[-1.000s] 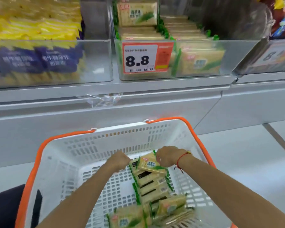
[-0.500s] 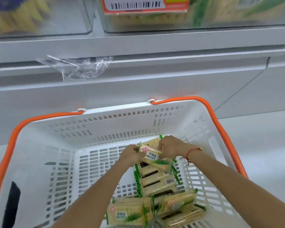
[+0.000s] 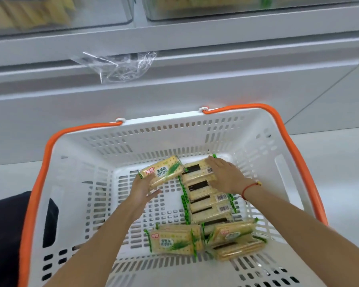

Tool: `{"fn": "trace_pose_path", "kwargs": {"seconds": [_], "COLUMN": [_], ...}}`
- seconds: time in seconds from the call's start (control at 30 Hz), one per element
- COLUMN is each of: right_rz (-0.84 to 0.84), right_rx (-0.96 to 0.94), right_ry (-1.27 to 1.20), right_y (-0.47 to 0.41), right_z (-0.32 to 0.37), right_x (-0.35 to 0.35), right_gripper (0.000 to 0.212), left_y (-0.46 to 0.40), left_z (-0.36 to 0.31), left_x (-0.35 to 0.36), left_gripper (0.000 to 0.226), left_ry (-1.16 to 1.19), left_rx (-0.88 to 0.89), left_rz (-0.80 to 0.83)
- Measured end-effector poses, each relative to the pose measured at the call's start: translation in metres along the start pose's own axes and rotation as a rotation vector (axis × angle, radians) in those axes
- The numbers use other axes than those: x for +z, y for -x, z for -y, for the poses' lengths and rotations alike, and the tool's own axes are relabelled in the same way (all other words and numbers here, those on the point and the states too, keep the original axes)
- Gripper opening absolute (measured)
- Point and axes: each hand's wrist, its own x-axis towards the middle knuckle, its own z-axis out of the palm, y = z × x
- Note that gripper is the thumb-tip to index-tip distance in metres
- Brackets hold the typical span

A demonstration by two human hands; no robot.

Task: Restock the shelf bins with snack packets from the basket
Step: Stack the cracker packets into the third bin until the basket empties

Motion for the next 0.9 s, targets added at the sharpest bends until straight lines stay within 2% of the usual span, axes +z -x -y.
{"fn": "trace_pose_path", "kwargs": {"seconds": [0.13, 0.23, 0.33, 0.43, 0.57, 0.63, 0.7, 0.77, 0.8, 0.9], "right_rz": [-0.242, -0.169, 0.039, 0.124, 0.165, 0.155, 0.145, 0.192, 0.23, 0.336], "right_rx": [-0.011, -0.095, -0.122, -0.086, -0.024, 0.014, 0.005, -0.011, -0.022, -0.07], "right_ry": [0.231, 0.21, -0.123, -0.554, -0.816, -0.851, -0.804, -0.795, -0.809, -0.895], "right_y": [-0.006, -0.007, 0.001, 0.007, 0.023, 0.032, 0.039, 0.044, 0.046, 0.052], "right_z": [0.006, 0.003, 0.007, 0.015, 0.017, 0.019, 0.018, 0.015, 0.014, 0.015], "right_x": [0.003, -0.003, -0.014, -0.031, -0.056, -0.07, -0.082, -0.094, -0.1, -0.115], "right_gripper": [0.054, 0.047, 0.043, 0.036, 0.038, 0.042, 0.042, 0.036, 0.034, 0.034], "left_y": [0.003, 0.011, 0.016, 0.017, 0.024, 0.032, 0.036, 0.035, 0.035, 0.041], "left_z": [-0.006, -0.013, -0.022, -0.037, -0.046, -0.049, -0.052, -0.055, -0.057, -0.06], "left_x": [-0.007, -0.011, -0.016, -0.021, -0.02, -0.015, -0.011, -0.01, -0.009, -0.004], "left_gripper": [0.014, 0.011, 0.015, 0.018, 0.02, 0.019, 0.023, 0.035, 0.036, 0.02], "left_ry": [0.119, 0.116, 0.085, 0.008, -0.115, -0.136, -0.151, -0.111, -0.079, -0.057], "left_rx": [-0.034, -0.006, 0.044, 0.175, 0.447, 0.497, 0.47, 0.387, 0.341, 0.223], "left_rz": [0.002, 0.013, 0.009, -0.064, -0.223, -0.285, -0.333, -0.311, -0.279, -0.093]}}
